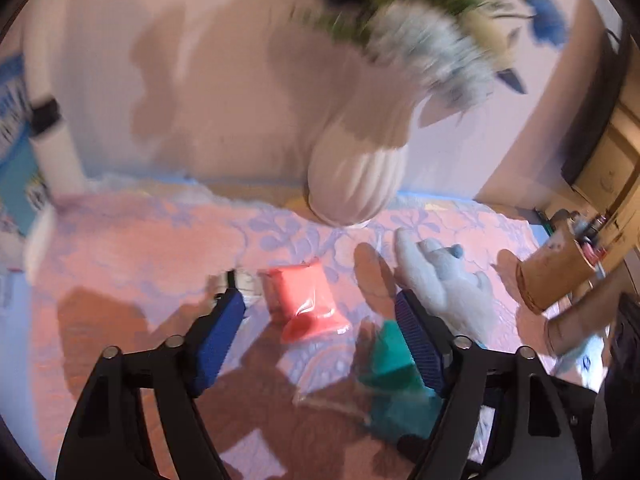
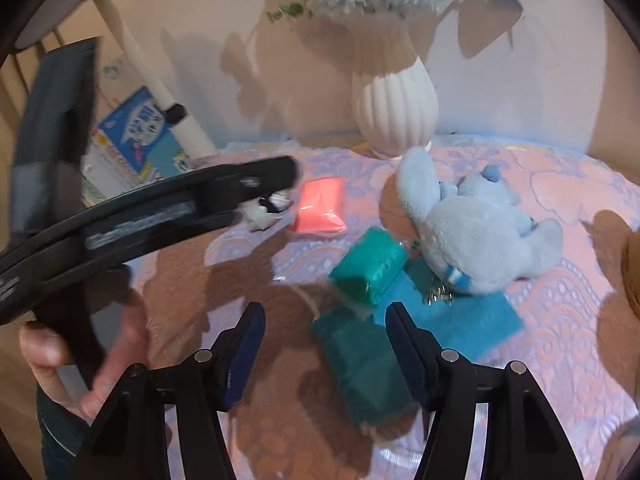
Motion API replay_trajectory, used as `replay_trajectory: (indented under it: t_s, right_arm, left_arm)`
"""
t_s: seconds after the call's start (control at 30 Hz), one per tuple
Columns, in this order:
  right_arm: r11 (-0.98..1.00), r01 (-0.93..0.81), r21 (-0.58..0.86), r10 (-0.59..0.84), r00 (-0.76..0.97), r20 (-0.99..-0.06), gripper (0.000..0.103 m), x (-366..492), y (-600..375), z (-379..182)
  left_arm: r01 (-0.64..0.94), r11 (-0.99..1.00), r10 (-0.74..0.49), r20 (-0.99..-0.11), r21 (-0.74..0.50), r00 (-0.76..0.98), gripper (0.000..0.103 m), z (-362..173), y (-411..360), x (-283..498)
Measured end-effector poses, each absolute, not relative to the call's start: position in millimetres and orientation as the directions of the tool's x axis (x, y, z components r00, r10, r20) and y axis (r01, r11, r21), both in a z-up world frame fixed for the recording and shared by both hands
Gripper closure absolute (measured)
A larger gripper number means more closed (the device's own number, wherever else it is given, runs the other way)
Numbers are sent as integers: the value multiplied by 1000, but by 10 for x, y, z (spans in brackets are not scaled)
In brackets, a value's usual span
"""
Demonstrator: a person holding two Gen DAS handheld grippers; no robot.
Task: Organize soft objects
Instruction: 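Grasp the pink clay pack with the left tool while the right tool grasps the green clay pack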
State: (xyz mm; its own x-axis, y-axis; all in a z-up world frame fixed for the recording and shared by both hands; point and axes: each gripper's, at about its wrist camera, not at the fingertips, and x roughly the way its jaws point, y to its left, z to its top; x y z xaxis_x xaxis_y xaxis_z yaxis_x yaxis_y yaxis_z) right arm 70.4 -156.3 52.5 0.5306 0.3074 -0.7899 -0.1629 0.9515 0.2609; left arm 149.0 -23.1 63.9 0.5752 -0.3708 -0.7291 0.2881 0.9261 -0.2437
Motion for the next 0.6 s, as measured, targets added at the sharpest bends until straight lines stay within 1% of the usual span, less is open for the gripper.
replay_trajectory:
  t_s: [0.1,0.2,0.3,0.33,0.37,0.4,0.43,0.47,0.5,0.6]
  right_arm:
    - [957,-151,249,291,527,-798,41,883,-1550,410]
    - [962,-111,247,268,532,-803,41,1030,-1574,286]
    - [957,-68,281,271,550,-790,41,1120,-1617,189]
    - [957,-65,284,270,559,-784,41,1137,-1614,195]
    - [959,-63,277,263,566,-781,41,1141,-1592,189]
    - [962,-64,264,252,575,-778,42,1133,-1571,186]
    - [969,-65,239,230,585,-778,45,1123,-1547,183]
    - [977,-60,203,198,594,-779,54,1109,-1522,178]
    - [980,-57,190,186,598,-779,57,1102,-1512,186]
    - [975,-69,209,208,606,-768,60,1075,-1552,209]
  left_arm:
    - [301,921,-378,-746,-246,548,37,439,-296,1591]
    - [298,927,-363,-748,-230,555,38,341,-299,1644]
    - [304,919,-382,-753,-251,536,38,265,-304,1683]
    - [306,920,-380,-754,-246,536,42,246,-319,1685]
    - [307,922,-371,-759,-234,535,50,226,-341,1682]
    - [307,924,-364,-766,-227,531,53,202,-358,1688]
    - [304,927,-355,-772,-219,528,61,173,-370,1690]
    - [302,930,-346,-773,-209,532,64,162,-373,1697]
    - [302,930,-346,-770,-208,536,65,165,-370,1698]
    - [313,927,-354,-757,-206,550,66,203,-357,1651]
